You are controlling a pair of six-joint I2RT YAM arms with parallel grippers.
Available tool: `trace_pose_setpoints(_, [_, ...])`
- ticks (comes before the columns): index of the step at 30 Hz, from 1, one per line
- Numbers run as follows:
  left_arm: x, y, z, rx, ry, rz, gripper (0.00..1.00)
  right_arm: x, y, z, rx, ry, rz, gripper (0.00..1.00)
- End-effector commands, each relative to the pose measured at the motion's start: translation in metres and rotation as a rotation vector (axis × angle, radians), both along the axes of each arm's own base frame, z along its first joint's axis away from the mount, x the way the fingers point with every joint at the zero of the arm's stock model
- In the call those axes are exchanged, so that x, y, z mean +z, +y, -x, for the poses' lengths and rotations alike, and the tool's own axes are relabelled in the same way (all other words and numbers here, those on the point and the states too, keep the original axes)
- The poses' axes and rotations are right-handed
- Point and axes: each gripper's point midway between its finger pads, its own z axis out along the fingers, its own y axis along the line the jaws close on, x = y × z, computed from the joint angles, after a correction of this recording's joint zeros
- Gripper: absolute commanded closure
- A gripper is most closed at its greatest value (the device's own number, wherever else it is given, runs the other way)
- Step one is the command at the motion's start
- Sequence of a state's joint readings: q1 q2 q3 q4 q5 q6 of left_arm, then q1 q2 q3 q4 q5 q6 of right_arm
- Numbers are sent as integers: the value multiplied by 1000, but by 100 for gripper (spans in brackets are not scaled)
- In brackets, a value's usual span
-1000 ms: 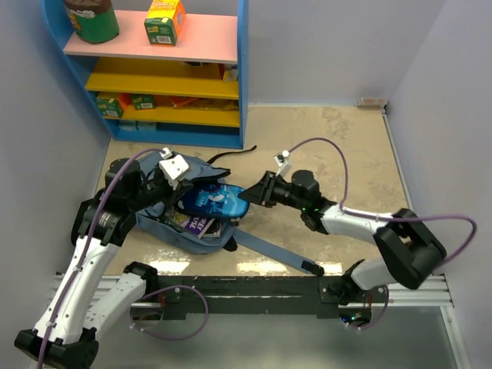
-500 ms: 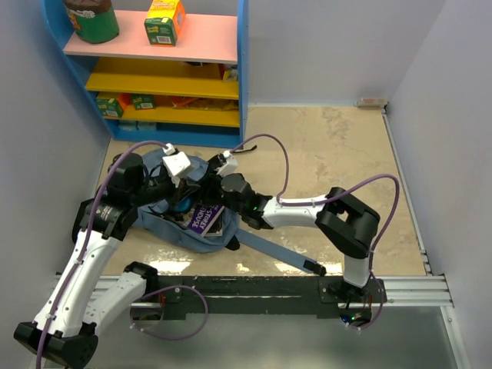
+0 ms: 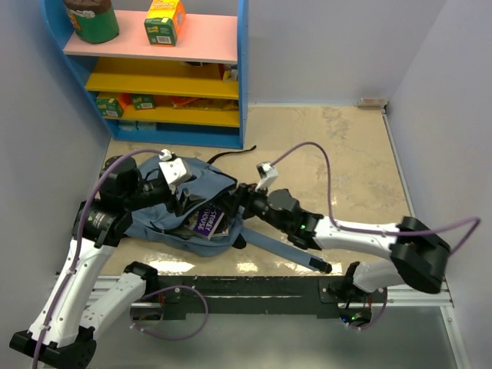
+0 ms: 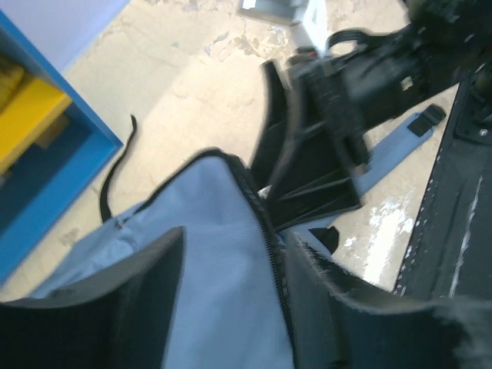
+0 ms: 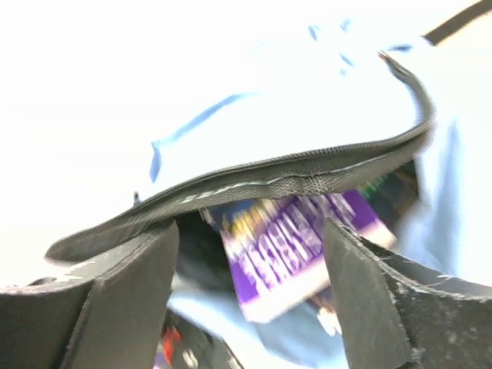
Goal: Pack the student bag
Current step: Place the stationery in the student bag, then zip the student bag at the center of the board.
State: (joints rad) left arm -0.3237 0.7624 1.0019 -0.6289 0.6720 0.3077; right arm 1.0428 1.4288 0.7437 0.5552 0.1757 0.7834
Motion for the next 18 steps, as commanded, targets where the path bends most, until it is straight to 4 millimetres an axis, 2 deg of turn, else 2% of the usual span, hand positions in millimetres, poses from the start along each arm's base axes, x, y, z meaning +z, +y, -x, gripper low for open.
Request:
trace_pose_setpoints(1, [25,-3,10,-65,-58,-6,30,-23,-55,22,-38,-40,131,25])
trace_pose_setpoints(2, [34,-1,10,-59,-81,-11,29,-1,-66,27,-50,-78,97,26])
trace_pose_setpoints(4, [35,8,6,-14,-98,-56,29,10,-82,40,-66,-98,116,30])
trace_pose_setpoints(5, [42,12,4,10,-120,-65,30,38,-95,41,-101,-156,77,31])
trace_pose_setpoints(6, [43,19,-1,53,-133,-90,36,47,-99,47,-104,-177,78,33])
trace_pose_setpoints(7, [44,23,-4,79,-146,-98,39,65,-102,48,-112,-207,69,34])
trace_pose_setpoints(9, [48,33,-14,152,-175,-119,41,83,-102,43,-118,-294,118,35])
trace_pose_setpoints(10, [47,37,-19,185,-181,-128,41,107,-96,40,-121,-334,112,35])
trace_pose_setpoints(11, [47,43,-24,223,-186,-139,41,115,-89,37,-97,-398,155,34])
trace_pose_setpoints(13, [49,61,-43,349,-219,-169,38,135,-55,30,-44,-477,173,32])
trace_pose_setpoints(14, [50,76,-51,427,-230,-189,37,136,-41,25,-12,-538,227,30])
trace_pose_setpoints(15, [55,82,-58,476,-250,-178,35,129,-8,17,36,-545,273,29])
trace_pose_setpoints(16, [54,89,-63,522,-249,-180,31,124,6,15,77,-559,308,29])
trace_pose_setpoints(17, [54,107,-70,620,-253,-195,20,118,21,12,109,-579,340,29])
trace_pose_setpoints(18, [59,113,-76,668,-265,-182,16,106,42,12,170,-582,352,30])
